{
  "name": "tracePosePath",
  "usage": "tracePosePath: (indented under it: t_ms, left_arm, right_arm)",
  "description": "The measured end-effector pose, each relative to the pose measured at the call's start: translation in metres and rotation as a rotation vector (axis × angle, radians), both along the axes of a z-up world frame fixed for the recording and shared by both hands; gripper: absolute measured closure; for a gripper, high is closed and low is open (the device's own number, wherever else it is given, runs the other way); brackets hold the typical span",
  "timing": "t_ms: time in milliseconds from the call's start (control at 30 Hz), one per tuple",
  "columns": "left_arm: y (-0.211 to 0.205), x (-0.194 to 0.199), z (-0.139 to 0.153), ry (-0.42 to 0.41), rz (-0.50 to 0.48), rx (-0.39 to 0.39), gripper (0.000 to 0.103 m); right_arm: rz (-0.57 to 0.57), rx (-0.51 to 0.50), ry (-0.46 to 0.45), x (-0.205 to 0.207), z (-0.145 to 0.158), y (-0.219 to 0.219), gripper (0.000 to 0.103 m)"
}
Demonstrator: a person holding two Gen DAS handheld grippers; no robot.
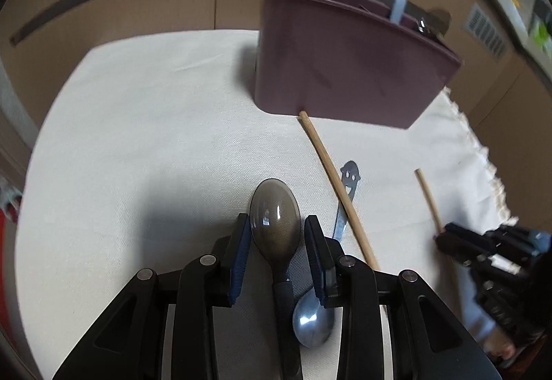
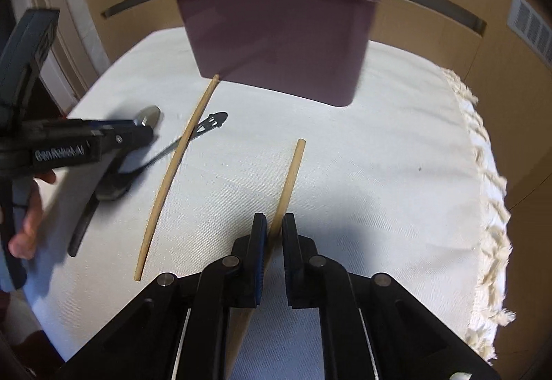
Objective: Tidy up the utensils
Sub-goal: 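Grasp the large dark metal spoon by its handle with the left tool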
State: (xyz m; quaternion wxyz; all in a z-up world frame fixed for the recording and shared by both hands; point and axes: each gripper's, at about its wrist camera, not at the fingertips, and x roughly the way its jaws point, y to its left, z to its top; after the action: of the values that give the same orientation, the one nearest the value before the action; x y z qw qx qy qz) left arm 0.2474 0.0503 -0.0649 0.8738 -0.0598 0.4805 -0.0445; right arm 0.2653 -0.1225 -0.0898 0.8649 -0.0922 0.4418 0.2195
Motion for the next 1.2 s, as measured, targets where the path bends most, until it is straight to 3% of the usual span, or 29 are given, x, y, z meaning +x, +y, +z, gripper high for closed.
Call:
tracePosePath:
  t_ms: [100, 333, 467, 667, 900, 1200]
  left_arm:
    - [-0.005, -0.001, 0.000, -0.007, -0.007, 0.037, 0.070]
    - [-0.012, 0.003, -0.002, 0.010, 0.047, 0.061, 0.070]
    - [-0.010, 0.004, -0.003, 0.015, 0.054, 0.046, 0.070]
    - [-0.003, 0.000, -0.003, -0.003, 0.056, -0.006, 0.070]
    - [0.006, -0.016, 0.003, -0.062, 0.063, -0.087, 0.071]
    - [0.006, -0.057, 0.048, -0.218, 0.020, -0.132, 0.071]
  right_arm:
    - [0.001, 0.005, 0.003, 0.003, 0.001, 0.003, 0.095]
    - [0.023, -0.089, -0.022, 0.016, 0.005, 0.028, 0.088]
    - [0.017, -0.059, -0.003, 0.026, 0.006, 0.029, 0.086]
    - [0.022, 0.017, 0.014, 0.023, 0.010, 0.017, 0.097]
    - [0.007, 0.079, -0.058, 0.002, 0.034, -0.002, 0.097]
    - [-0.035, 0.142, -0.098, -0.011, 0.057, -0.020, 0.097]
